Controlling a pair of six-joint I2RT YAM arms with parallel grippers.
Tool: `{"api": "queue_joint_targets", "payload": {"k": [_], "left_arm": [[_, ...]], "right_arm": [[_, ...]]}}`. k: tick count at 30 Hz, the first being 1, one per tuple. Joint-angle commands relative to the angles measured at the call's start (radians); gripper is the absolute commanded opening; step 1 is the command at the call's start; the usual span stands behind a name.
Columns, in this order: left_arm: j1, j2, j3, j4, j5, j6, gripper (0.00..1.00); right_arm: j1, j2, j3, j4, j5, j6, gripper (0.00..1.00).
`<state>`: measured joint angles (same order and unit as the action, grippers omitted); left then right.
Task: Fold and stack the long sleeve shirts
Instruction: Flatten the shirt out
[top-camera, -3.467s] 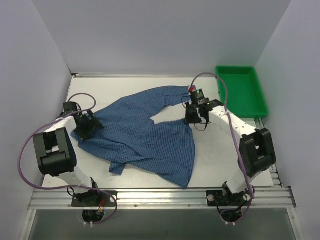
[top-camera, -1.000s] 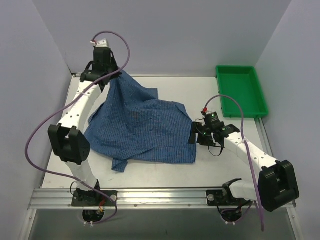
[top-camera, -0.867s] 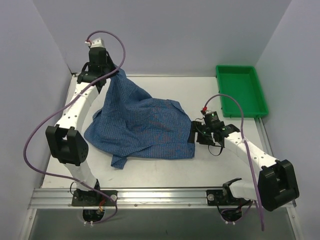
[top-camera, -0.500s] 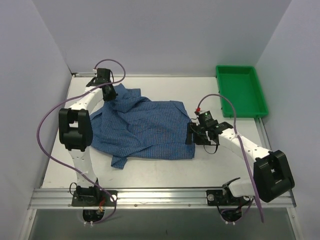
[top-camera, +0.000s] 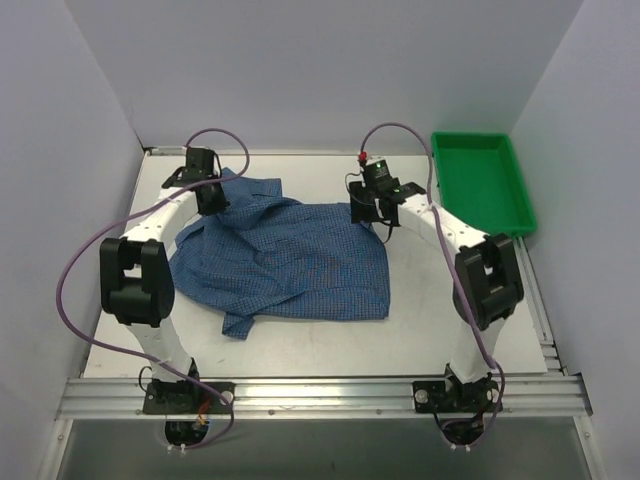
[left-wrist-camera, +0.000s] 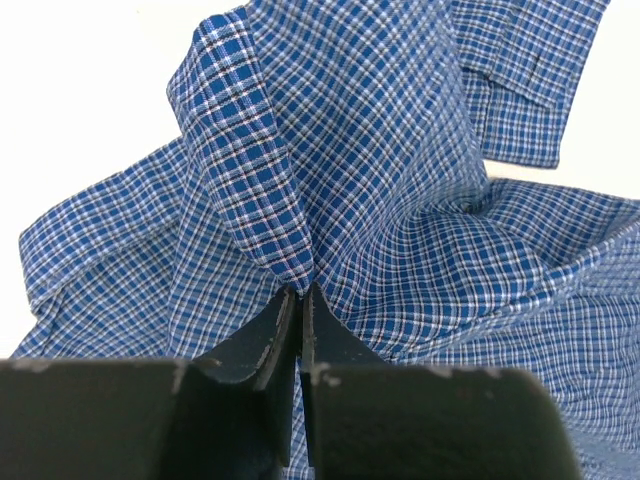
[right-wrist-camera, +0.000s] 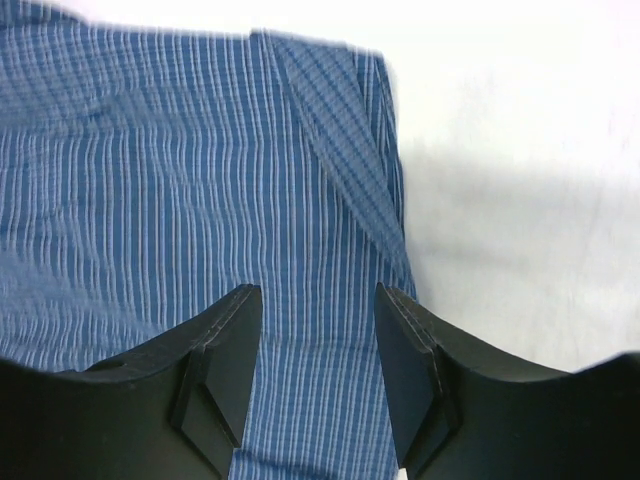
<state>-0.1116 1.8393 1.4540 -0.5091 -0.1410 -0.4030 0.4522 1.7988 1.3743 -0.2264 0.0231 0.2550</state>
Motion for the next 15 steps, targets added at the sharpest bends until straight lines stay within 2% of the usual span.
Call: {"api": "queue_joint_targets", "payload": {"k": [1,7,11,15], "left_arm": [[-0.003,-0.078,-0.026,-0.006,0.017,0.043,0.1],[0.003,-0.104,-0.066,-0.031,0.027,0.059,0.1],[0.003,-0.133,-0.106,-0.034,0.046,0.056,0.1],[0.003,-0.176,-0.135,-0.048,0.047,0.061,0.09]], "right_arm": [[-0.01,0.121,0.141,-0.019,0.052,-0.065,0.49],[0.008,0.284,0.218,-0.073,-0.012,-0.014,0.5],[0.04,0.286,0.145,-0.114,-0.014,0.065,0.5],[0.088,0.226,-0.048,-0.126,0.009,0.124,0.51]]}}
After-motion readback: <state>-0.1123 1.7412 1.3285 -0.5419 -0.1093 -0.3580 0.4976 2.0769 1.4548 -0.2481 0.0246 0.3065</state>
